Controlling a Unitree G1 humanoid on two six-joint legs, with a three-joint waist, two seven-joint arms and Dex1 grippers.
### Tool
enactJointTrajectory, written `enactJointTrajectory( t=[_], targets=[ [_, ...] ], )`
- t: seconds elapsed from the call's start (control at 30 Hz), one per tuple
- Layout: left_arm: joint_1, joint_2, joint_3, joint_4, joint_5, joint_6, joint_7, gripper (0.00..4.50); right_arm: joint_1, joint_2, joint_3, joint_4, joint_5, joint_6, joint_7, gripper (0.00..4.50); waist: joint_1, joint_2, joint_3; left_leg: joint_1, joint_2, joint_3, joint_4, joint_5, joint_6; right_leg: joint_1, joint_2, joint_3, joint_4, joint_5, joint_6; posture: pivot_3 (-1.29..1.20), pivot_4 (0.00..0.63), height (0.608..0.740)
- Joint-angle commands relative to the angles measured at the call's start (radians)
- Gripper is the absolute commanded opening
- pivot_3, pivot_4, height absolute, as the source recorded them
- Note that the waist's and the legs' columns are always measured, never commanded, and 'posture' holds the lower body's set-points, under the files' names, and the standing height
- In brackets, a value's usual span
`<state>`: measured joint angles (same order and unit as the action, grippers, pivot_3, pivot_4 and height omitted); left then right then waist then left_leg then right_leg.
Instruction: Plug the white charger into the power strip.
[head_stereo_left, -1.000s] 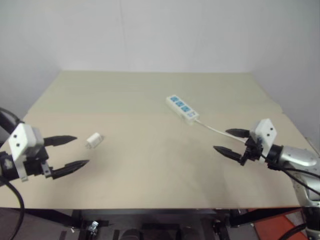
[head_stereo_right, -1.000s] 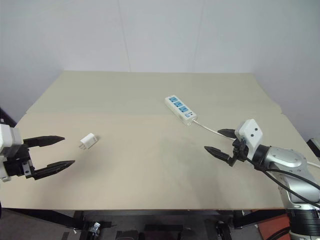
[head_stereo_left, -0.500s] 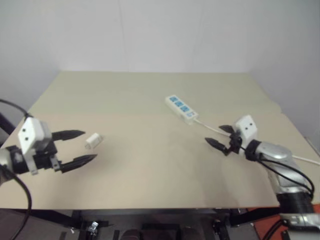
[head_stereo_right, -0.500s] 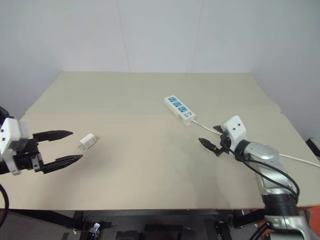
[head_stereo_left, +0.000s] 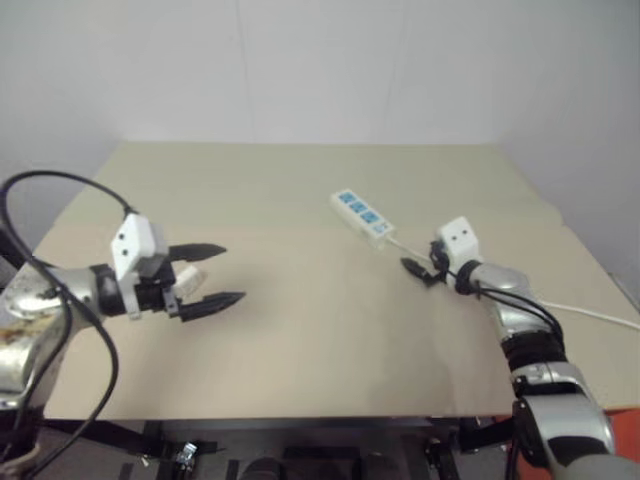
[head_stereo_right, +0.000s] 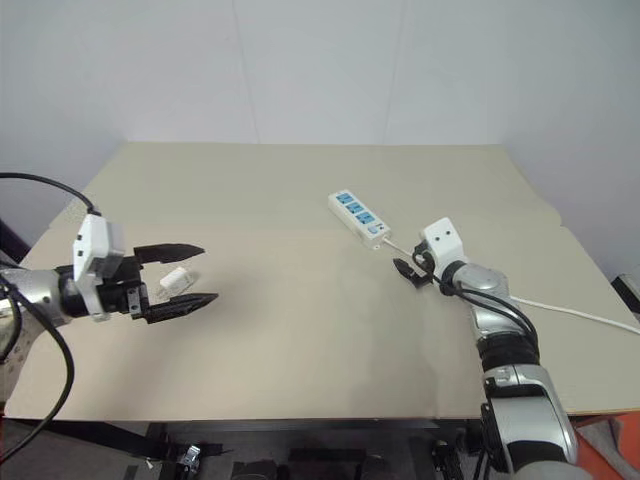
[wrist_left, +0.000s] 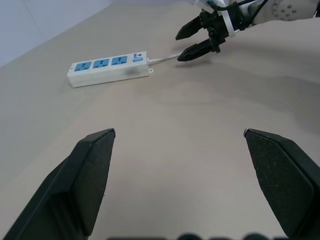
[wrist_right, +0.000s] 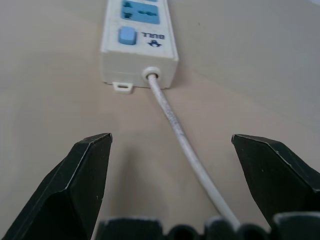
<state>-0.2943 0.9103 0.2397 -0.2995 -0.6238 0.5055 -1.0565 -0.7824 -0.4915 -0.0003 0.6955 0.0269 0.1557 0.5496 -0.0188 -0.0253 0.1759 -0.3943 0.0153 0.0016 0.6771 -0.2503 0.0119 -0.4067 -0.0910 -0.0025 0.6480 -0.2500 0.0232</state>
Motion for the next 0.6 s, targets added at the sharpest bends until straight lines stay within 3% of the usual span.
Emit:
enactJointTrajectory(
  t=[0.03, 0.6],
  targets=[
    [-0.025, -0.007, -0.011, -0.007, 0.008, -0.015, 0.004, 4.5, -0.03, 0.009, -0.006, -0.008, -0.009, -0.005, -0.023, 4.49, 0.0, 0.0, 0.0, 0.0, 0.0, 0.0, 0.0, 0.0, 0.0, 0.0, 0.0, 0.0, 0.0, 0.0, 0.0, 0.0, 0.15, 0.74],
    [-0.031, -0.022, -0.024, 0.022, 0.028, -0.042, -0.028, 4.5, -0.134, 0.054, -0.037, 0.216, -0.018, 0.04, -0.107, 4.49, -0.004, 0.0, 0.0, 0.0, 0.0, 0.0, 0.0, 0.0, 0.0, -0.001, 0.0, 0.003, 0.0, 0.0, 0.0, 0.0, 0.15, 0.74]
  ],
)
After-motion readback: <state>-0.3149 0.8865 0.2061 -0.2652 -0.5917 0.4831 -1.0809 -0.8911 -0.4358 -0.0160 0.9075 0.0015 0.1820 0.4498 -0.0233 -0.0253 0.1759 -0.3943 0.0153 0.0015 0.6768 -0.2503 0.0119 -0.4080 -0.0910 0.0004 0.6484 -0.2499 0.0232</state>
